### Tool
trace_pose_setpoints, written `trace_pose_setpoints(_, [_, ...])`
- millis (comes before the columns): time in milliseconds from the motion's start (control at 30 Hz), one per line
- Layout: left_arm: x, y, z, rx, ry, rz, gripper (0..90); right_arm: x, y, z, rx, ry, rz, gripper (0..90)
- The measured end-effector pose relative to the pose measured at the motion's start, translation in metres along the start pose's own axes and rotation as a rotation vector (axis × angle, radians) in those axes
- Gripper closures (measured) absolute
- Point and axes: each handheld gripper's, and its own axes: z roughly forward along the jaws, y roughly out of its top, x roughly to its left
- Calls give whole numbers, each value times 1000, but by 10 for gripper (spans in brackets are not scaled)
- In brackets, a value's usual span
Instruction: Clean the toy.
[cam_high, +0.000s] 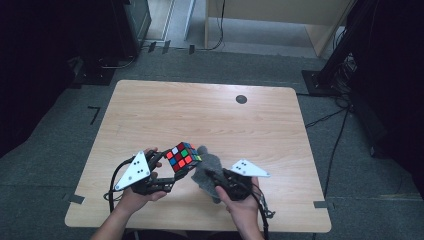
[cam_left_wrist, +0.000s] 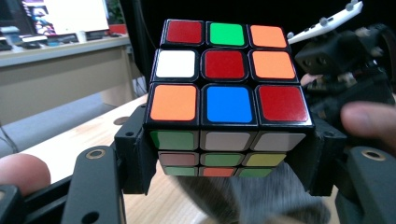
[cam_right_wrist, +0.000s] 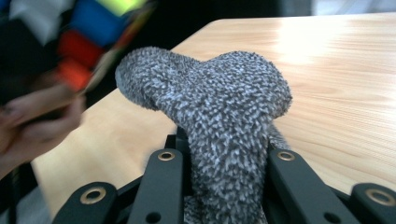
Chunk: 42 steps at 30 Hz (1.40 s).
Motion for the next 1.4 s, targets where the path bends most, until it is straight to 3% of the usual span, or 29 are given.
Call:
trace_pose_setpoints(33, [-3,1,4,8,-6,-3,343,8,-1,4,1,31,-34,752])
trace_pose_setpoints(67, [-5,1,6,14,-9,-4,343,24,-4,11,15,72,-109,752])
trace_pose_setpoints(100, [-8,-1,11,32,-21,-10,343,30,-5,13,18,83,-137,753])
trace_pose_setpoints(200, [-6,-4,11,34,-29,-28,344,34,-4,13,26,55,-165,755])
trace_pose_setpoints(233, [-4,-4,10,32,-40,-52,344,24,-2,8,-6,27,-122,757])
trace_pose_setpoints(267, [-3,-5,9,34,-43,-63,344,24,-2,8,-6,27,-122,757])
trace_pose_setpoints(300, [-3,-5,9,47,-39,-56,344,12,0,1,-68,1,-65,759])
trace_pose_setpoints(333, [-3,-5,10,47,-40,-54,343,7,2,-4,-92,-11,-48,759])
trace_pose_setpoints(400, [-4,-4,11,42,-42,-63,343,4,3,-7,-106,-21,-53,759])
trace_pose_setpoints(433, [-4,-4,11,38,-45,-70,343,3,2,-6,-105,0,-73,759])
trace_pose_setpoints(567, [-5,-5,15,44,-48,-94,343,20,-9,11,-29,54,-155,757])
trace_pose_setpoints(600, [-4,-6,16,49,-45,-89,343,20,-9,11,-29,54,-155,757])
trace_pose_setpoints(633, [-4,-6,16,51,-41,-92,343,24,-12,15,-16,85,-159,755])
trace_pose_setpoints(700, [-2,-7,14,47,-39,-102,343,22,-12,15,-17,97,-140,755])
trace_pose_setpoints(767, [-1,-6,13,46,-31,-102,343,8,-7,7,-68,98,-72,756])
trace_pose_setpoints(933, [-2,-6,13,51,-36,-100,343,-2,-2,-3,-122,57,-55,756])
trace_pose_setpoints(1000, [-2,-5,14,47,-40,-108,342,1,-4,0,-118,71,-65,756])
trace_pose_setpoints(1033, [-2,-5,14,48,-41,-112,342,3,-7,3,-102,96,-66,753])
trace_pose_setpoints(1067, [-2,-6,16,62,-30,-100,342,9,-14,13,-60,167,-63,735])
trace_pose_setpoints(1100, [-2,-6,16,62,-30,-100,342,9,-14,13,-60,167,-63,735])
trace_pose_setpoints(1133, [-1,-9,18,83,-18,-96,343,15,-20,20,-34,203,-81,729])
trace_pose_setpoints(1200, [0,-11,18,77,-20,-111,342,15,-20,21,-25,194,-88,729])
trace_pose_setpoints(1267, [1,-10,17,66,-20,-124,343,9,-16,17,-37,163,-64,730])
trace_pose_setpoints(1300, [2,-9,15,67,-21,-124,343,-1,-12,10,-84,123,-37,739])
trace_pose_setpoints(1400, [2,-10,15,71,-22,-110,343,-8,-10,4,-124,104,15,744])
